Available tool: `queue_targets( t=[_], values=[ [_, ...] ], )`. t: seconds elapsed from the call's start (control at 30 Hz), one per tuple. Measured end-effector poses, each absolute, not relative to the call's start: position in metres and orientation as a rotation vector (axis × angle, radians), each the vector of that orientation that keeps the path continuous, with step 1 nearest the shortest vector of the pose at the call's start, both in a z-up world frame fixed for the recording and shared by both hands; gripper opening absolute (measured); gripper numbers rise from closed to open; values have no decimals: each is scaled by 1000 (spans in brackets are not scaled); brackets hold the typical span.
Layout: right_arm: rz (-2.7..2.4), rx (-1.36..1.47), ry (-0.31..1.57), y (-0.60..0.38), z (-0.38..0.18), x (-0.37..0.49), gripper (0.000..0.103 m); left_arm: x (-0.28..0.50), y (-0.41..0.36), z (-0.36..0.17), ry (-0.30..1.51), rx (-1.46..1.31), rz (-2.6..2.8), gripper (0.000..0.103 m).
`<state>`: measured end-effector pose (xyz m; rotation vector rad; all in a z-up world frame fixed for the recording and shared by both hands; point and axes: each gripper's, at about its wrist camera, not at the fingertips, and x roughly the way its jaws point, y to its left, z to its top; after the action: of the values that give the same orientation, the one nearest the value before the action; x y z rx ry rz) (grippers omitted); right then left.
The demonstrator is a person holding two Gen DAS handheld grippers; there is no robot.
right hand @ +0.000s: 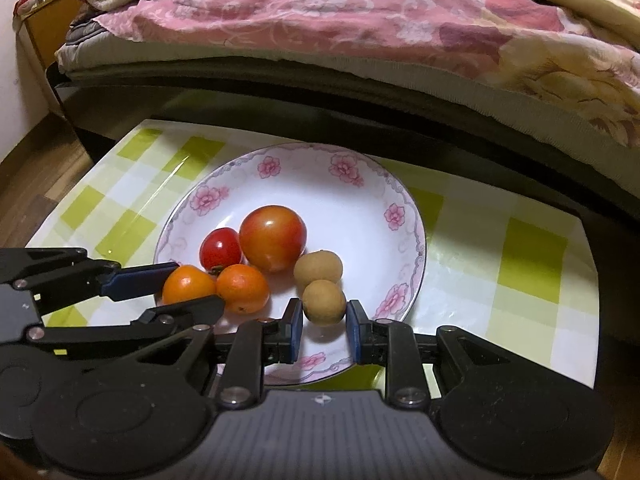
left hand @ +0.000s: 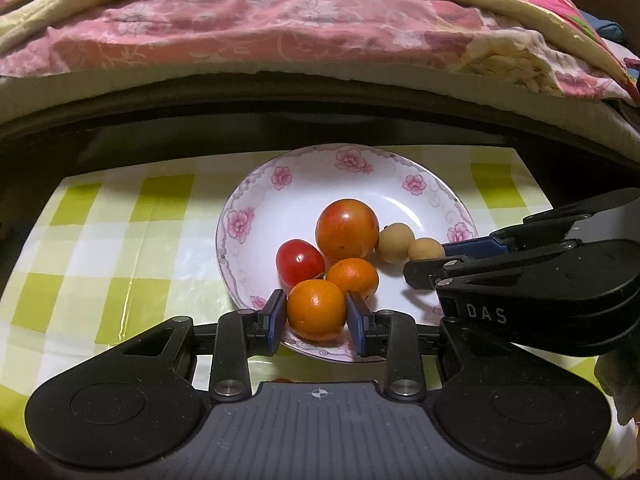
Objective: Organize fruits
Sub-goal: 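Carry the mandarin and longan onto the plate and open both tools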
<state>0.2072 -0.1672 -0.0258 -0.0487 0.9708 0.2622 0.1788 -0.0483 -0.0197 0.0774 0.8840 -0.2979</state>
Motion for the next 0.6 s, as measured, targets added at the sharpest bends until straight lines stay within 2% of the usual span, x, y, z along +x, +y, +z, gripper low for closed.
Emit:
queue_targets(
  t=[0.23, 0.37, 0.6],
  values=[
    [266, -40, 958, -167, -23, 208, 27, 179, -44, -14, 872, 61, -276, 48],
    [260, -16, 951, -172, -19, 208, 34, 179, -42, -9, 859, 42, -271, 51],
    [260, 27, 913, -178, -7, 206, 35, 177, -38, 4, 832, 17, -265, 57]
  ],
)
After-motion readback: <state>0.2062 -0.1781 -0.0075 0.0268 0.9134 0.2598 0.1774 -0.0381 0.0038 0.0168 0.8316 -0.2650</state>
